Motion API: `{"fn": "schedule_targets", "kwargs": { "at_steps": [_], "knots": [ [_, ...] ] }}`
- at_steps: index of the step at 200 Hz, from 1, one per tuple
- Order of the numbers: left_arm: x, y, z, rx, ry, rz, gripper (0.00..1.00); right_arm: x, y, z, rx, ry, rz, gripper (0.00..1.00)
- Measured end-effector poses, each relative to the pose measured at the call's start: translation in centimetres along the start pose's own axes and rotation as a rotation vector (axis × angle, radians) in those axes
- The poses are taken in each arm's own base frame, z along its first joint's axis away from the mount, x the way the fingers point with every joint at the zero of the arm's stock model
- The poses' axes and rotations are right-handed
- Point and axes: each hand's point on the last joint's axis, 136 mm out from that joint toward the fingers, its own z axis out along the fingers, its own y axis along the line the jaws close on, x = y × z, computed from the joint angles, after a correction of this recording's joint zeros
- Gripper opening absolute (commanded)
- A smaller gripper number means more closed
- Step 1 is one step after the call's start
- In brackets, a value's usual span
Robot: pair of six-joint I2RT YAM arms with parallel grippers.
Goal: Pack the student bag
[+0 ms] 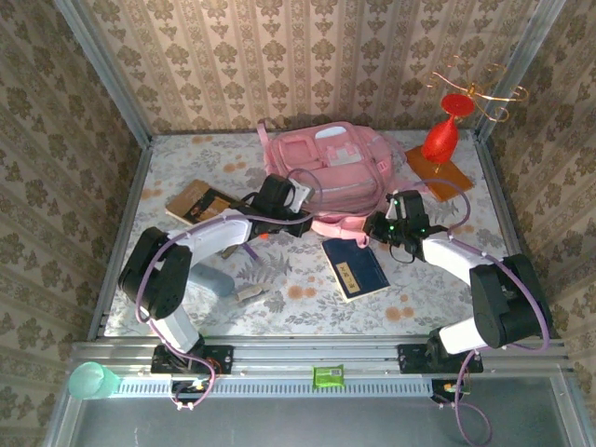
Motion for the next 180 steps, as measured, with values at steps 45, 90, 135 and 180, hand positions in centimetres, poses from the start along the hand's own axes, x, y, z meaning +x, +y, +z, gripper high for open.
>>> {"fn": "schedule_targets", "kwargs": {
  "at_steps": [45,90,135,180],
  "knots": [
    [1.4,11.2,-2.6,-0.338,0.016,-0.149,0.0,-0.3,-2.3,-0.3,0.041,-0.005,0.018,0.0],
    [1.5,8.8,-1.7,-0.292,0.027,-0.104,0.0,0.2,-2.1,-0.2,0.038,0.007,0.005,0.0],
    [2.7,2.9,-0.1,-0.04,0.036,-0.017,0.4,0.2,-2.1,-0.2,0.038,0.009,0.005,0.0],
    [2.9,0.8,0.9,0.064,0.038,0.075,0.6,0.3,-2.1,0.0,0.037,0.028,0.012,0.0]
  ]
}}
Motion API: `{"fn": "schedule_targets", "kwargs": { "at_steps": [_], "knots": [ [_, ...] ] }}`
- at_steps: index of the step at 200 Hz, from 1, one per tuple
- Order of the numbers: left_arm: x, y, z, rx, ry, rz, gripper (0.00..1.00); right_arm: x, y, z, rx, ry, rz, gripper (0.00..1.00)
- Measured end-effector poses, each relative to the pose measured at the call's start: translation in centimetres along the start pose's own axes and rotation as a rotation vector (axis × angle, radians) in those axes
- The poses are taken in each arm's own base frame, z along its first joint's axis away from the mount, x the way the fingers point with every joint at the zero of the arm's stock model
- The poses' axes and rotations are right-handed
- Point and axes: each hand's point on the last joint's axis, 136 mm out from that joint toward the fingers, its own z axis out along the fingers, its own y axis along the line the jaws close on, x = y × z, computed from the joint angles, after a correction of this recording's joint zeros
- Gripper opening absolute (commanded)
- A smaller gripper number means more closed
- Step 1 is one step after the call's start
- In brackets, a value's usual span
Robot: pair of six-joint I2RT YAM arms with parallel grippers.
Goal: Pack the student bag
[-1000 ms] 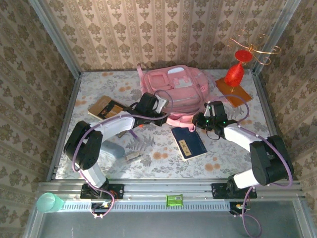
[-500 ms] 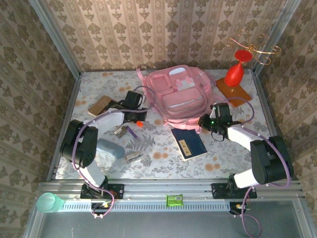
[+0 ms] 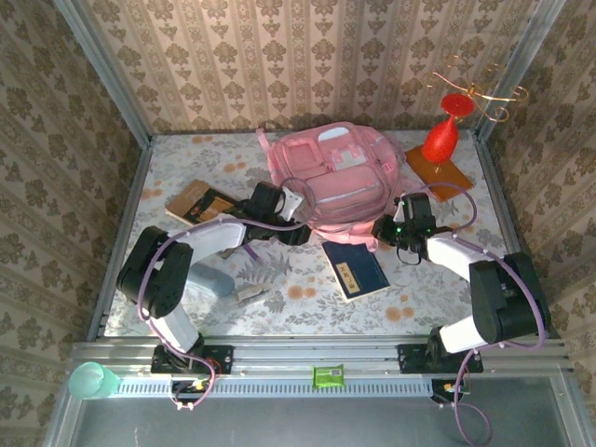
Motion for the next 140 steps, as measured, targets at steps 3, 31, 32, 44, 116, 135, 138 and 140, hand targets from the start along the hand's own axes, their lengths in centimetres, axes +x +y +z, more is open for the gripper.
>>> {"fn": "schedule_targets", "kwargs": {
  "at_steps": [3,31,32,44,116,135,138,140],
  "knots": [
    [0.0,0.0,0.1,0.003,0.0,0.002,0.6,-0.1,0.1,0.0,-0.003,0.001,0.0,0.0],
    [1.2,0.3,1.9,0.026,0.039,0.021,0.61,-0.5,0.9,-0.2,-0.026,0.002,0.007,0.0],
    [1.2,0.4,2.0,0.027,0.041,0.021,0.61,-0.5,0.9,-0.2,-0.027,0.002,0.007,0.0],
    [1.8,0.6,2.8,0.034,0.061,0.025,0.61,-0.7,1.1,-0.2,-0.035,0.002,0.009,0.0],
    [0.3,0.1,4.0,0.086,0.029,0.071,0.53,-0.4,1.0,0.1,-0.032,0.015,0.017,0.0],
    [-0.6,-0.2,4.0,0.098,0.009,0.084,0.43,-0.4,0.9,0.1,-0.031,0.015,0.019,0.0],
    [-0.7,-0.2,4.0,0.099,0.007,0.088,0.41,-0.5,0.9,0.1,-0.031,0.015,0.019,0.0],
    [-0.7,-0.2,4.0,0.1,0.006,0.085,0.39,-0.5,0.9,0.1,-0.031,0.015,0.019,0.0]
  ]
}}
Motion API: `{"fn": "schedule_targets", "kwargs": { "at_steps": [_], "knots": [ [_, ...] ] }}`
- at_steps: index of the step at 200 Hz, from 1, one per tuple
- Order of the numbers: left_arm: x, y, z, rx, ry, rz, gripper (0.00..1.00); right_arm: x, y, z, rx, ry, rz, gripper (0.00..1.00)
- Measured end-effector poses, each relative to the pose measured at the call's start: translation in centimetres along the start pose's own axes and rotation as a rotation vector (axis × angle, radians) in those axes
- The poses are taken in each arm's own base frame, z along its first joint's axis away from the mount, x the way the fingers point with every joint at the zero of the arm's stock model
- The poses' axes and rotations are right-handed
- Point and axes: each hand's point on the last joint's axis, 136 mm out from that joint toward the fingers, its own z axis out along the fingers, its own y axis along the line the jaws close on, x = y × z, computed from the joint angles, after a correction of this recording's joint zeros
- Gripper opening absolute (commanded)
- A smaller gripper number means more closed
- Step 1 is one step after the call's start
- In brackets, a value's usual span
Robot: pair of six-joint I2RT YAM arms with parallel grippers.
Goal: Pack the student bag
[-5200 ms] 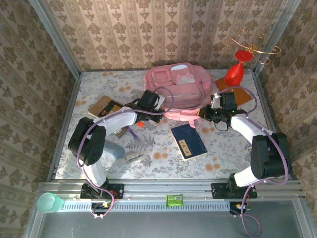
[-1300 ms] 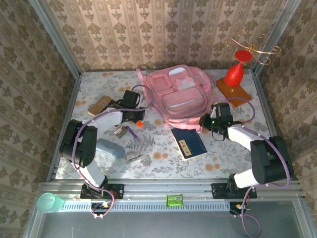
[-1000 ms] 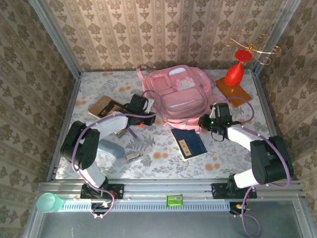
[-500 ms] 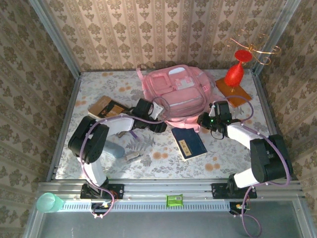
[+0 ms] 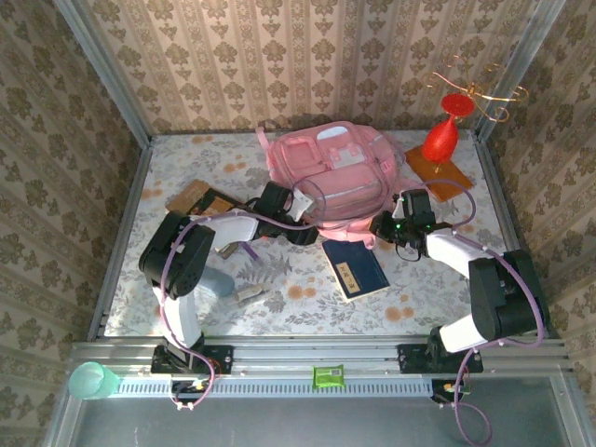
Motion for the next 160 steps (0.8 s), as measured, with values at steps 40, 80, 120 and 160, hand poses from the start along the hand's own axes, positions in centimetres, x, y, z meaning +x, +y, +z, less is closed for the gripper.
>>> {"fn": "schedule_targets", "kwargs": {
  "at_steps": [40,80,120,160],
  "knots": [
    [0.0,-0.2,0.4,0.018,0.007,0.007,0.25,-0.1,-0.1,0.0,0.002,-0.003,0.003,0.0],
    [0.2,-0.3,0.6,0.029,0.012,0.004,0.14,-0.1,-0.1,0.0,0.002,-0.003,0.006,0.0],
    [0.5,-0.3,0.6,0.032,0.009,0.008,0.03,-0.2,-0.2,-0.1,0.004,-0.006,0.015,0.0],
    [1.4,-1.1,-0.7,0.034,-0.022,0.026,0.0,0.5,-0.8,0.2,0.005,-0.013,0.062,0.0]
  ]
}}
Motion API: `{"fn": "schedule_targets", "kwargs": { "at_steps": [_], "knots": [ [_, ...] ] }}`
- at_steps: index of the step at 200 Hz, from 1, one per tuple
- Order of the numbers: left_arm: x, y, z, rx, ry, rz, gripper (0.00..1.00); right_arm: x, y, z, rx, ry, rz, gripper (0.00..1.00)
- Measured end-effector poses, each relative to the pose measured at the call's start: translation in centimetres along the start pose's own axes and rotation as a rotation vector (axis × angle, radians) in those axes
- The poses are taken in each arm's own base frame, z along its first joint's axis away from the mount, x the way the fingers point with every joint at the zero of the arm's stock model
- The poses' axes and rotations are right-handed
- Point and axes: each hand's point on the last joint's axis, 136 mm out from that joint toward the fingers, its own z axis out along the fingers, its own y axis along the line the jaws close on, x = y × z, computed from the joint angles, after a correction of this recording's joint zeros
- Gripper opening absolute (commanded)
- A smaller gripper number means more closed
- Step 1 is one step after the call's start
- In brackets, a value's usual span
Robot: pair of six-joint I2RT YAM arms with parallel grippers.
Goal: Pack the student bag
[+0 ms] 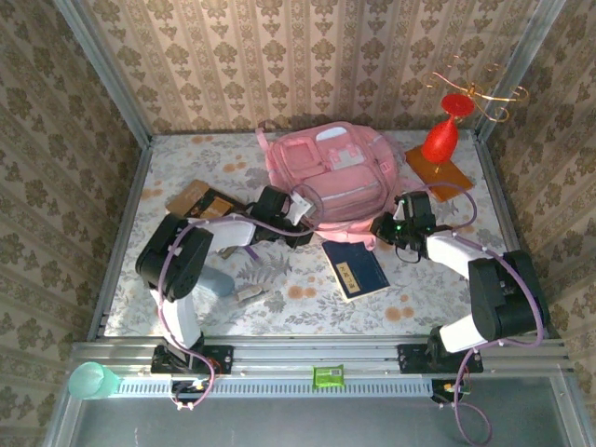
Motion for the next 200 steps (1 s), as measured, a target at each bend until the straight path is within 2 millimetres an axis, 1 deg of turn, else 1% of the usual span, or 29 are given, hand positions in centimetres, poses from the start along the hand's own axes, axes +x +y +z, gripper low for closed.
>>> {"fn": "schedule_targets", "kwargs": {
  "at_steps": [19,38,82,101,114,134,142,151,166,179,200],
  "knots": [
    [-0.4,-1.0,-0.7,0.011,-0.019,0.021,0.0,0.7,0.1,0.2,-0.001,-0.01,0.009,0.0],
    [-0.8,-2.0,-0.9,0.026,-0.032,0.043,0.0,1.1,0.5,0.5,-0.002,-0.02,0.008,0.0],
    [-0.6,-3.2,-0.6,0.052,-0.024,0.086,0.0,1.5,1.6,0.9,-0.007,-0.049,0.001,0.0],
    [-0.6,-3.9,-0.6,0.061,-0.018,0.106,0.0,1.5,1.6,0.9,-0.001,-0.059,-0.003,0.0],
    [-0.8,-3.9,-0.9,0.047,-0.021,0.112,0.0,1.4,1.5,0.9,0.005,-0.064,-0.004,0.0],
    [-1.2,-3.1,-1.8,-0.013,-0.026,0.109,0.0,1.0,1.2,0.4,0.009,-0.07,-0.009,0.0],
    [-1.5,-2.4,-2.3,-0.052,-0.033,0.103,0.0,0.5,1.2,-0.2,0.005,-0.082,-0.019,0.0],
    [-1.8,-1.0,-2.8,-0.116,-0.041,0.081,0.0,0.0,1.3,-0.9,-0.006,-0.094,-0.031,0.0],
    [-2.1,0.9,-3.4,-0.203,-0.045,0.038,0.0,-0.7,2.2,-1.9,-0.046,-0.109,-0.066,0.0],
    [-2.4,2.4,-3.7,-0.257,-0.048,0.005,0.0,-0.9,3.0,-2.1,-0.08,-0.106,-0.098,0.0],
    [-3.1,3.3,-3.7,-0.293,-0.046,-0.015,0.0,-0.9,3.9,-2.3,-0.122,-0.097,-0.125,0.0]
  ]
}}
